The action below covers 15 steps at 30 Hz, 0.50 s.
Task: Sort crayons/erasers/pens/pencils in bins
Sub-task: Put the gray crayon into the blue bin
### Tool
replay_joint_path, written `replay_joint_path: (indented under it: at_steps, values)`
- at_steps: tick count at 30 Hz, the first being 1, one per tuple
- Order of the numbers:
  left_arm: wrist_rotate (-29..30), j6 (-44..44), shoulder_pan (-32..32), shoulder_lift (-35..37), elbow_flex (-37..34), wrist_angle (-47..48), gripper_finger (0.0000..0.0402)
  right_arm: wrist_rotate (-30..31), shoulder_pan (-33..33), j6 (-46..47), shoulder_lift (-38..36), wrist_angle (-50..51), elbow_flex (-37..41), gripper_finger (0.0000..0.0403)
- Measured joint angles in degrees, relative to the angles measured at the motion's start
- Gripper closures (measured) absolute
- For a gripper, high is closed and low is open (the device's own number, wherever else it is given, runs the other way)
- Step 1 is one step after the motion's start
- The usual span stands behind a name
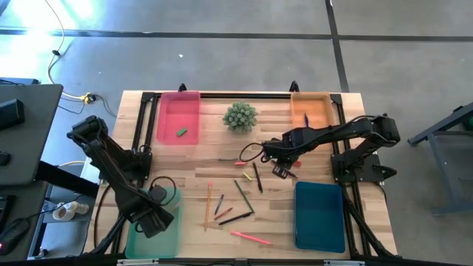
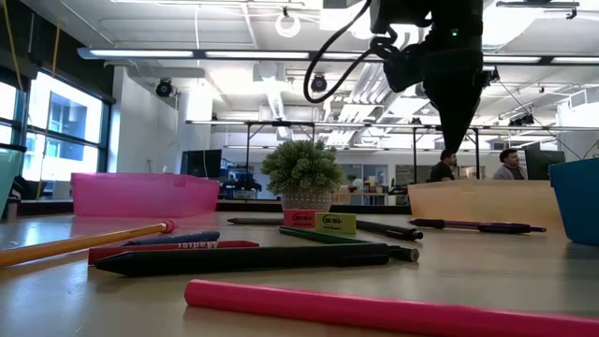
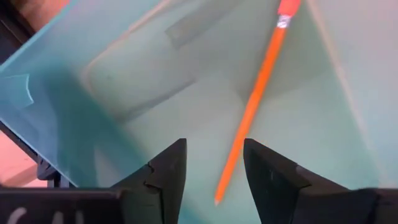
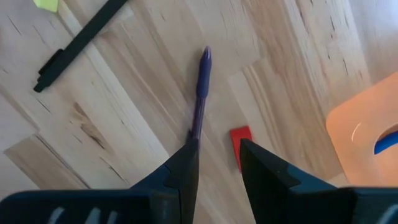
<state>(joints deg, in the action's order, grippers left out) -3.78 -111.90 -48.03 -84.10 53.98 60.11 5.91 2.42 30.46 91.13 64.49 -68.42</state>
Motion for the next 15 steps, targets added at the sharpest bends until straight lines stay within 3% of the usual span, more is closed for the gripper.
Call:
replay_joint_path:
  at_steps: [9,15]
  values:
    - [6.0,0.0,0.0,8.2,0.0,0.0,0.0256,0.0,-0.1,-1.1,0.0,1.7,0.0,0.0297]
    - [13.2,0.8,0.4,14.3,0.0,0.0,0.0256,0.4,-0.3,-2.9,0.0,4.8,0.0,0.0297]
